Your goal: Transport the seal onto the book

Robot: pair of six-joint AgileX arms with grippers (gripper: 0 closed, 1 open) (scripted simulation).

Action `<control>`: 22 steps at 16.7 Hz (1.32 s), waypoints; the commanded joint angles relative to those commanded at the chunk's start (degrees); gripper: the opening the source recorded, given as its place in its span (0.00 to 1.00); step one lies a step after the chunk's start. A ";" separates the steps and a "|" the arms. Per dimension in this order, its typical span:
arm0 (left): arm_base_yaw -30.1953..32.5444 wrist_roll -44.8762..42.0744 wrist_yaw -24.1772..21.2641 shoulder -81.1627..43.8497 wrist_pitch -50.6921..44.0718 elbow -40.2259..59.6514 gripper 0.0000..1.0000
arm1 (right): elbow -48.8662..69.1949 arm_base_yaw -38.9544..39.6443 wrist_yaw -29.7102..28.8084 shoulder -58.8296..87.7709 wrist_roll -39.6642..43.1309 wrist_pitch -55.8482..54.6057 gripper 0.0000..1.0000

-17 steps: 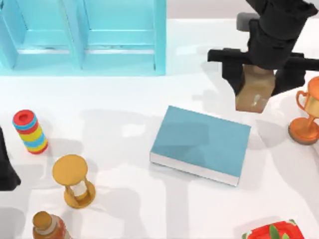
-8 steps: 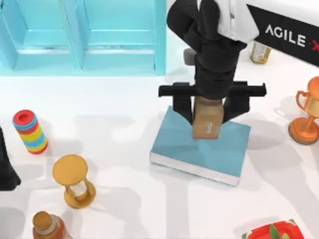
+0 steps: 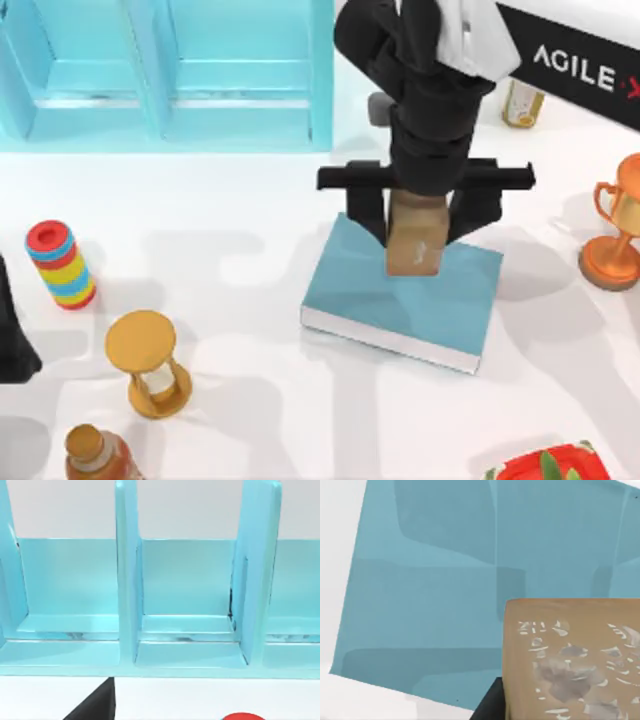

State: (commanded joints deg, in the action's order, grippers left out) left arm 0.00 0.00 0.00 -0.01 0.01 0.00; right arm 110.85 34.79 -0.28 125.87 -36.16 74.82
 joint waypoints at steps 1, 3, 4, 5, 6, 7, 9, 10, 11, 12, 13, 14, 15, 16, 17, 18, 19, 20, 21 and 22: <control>0.00 0.00 0.00 0.00 0.00 0.00 1.00 | 0.00 0.00 0.00 0.00 0.00 0.00 0.08; 0.00 0.00 0.00 0.00 0.00 0.00 1.00 | 0.00 0.00 0.00 0.00 0.00 0.00 0.23; 0.00 0.00 0.00 0.00 0.00 0.00 1.00 | 0.00 0.00 0.00 0.00 0.00 0.00 0.30; 0.00 0.00 0.00 0.00 0.00 0.00 1.00 | 0.00 0.00 0.00 0.00 0.00 0.00 0.38; 0.00 0.00 0.00 0.00 0.00 0.00 1.00 | 0.00 0.00 0.00 0.00 0.00 0.00 0.45; 0.00 0.00 0.00 0.00 0.00 0.00 1.00 | 0.00 0.00 0.00 0.00 0.00 0.00 0.53; 0.00 0.00 0.00 0.00 0.00 0.00 1.00 | 0.00 0.00 0.00 0.00 0.00 0.00 0.68; 0.00 0.00 0.00 0.00 0.00 0.00 1.00 | 0.00 0.00 0.00 0.00 0.00 0.00 0.75; 0.00 0.00 0.00 0.00 0.00 0.00 1.00 | 0.00 0.00 0.00 0.00 0.00 0.00 0.83; 0.00 0.00 0.00 0.00 0.00 0.00 1.00 | 0.00 0.00 0.00 0.00 0.00 0.00 0.90; 0.00 0.00 0.00 0.00 0.00 0.00 1.00 | 0.00 0.00 0.00 0.00 0.00 0.00 0.98; 0.00 0.00 0.00 0.00 0.00 0.00 1.00 | 0.00 0.00 0.00 0.00 0.00 0.00 1.00; 0.00 0.00 0.00 0.00 0.00 0.00 1.00 | 0.00 0.00 0.00 0.00 0.00 0.00 1.00; 0.00 0.00 0.00 0.00 0.00 0.00 1.00 | 0.00 0.00 0.00 0.00 0.00 0.00 1.00; 0.00 0.00 0.00 0.00 0.00 0.00 1.00 | 0.00 0.00 0.00 0.00 0.00 0.00 1.00; 0.00 0.00 0.00 0.00 0.00 0.00 1.00 | 0.00 0.00 0.00 0.00 0.00 0.00 1.00; 0.00 0.00 0.00 0.00 0.00 0.00 1.00 | 0.00 0.00 0.00 0.00 0.00 0.00 1.00; 0.00 0.00 0.00 0.00 0.00 0.00 1.00 | 0.00 0.00 0.00 0.00 0.00 0.00 1.00; 0.00 0.00 0.00 0.00 0.00 0.00 1.00 | 0.00 0.00 0.00 0.00 0.00 0.00 1.00; 0.00 0.00 0.00 0.00 0.00 0.00 1.00 | -0.01 -0.07 0.00 0.01 0.00 -0.01 1.00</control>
State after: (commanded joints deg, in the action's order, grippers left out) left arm 0.00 0.00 0.00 -0.01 0.01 0.00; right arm 110.84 34.71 -0.28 125.88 -36.17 74.82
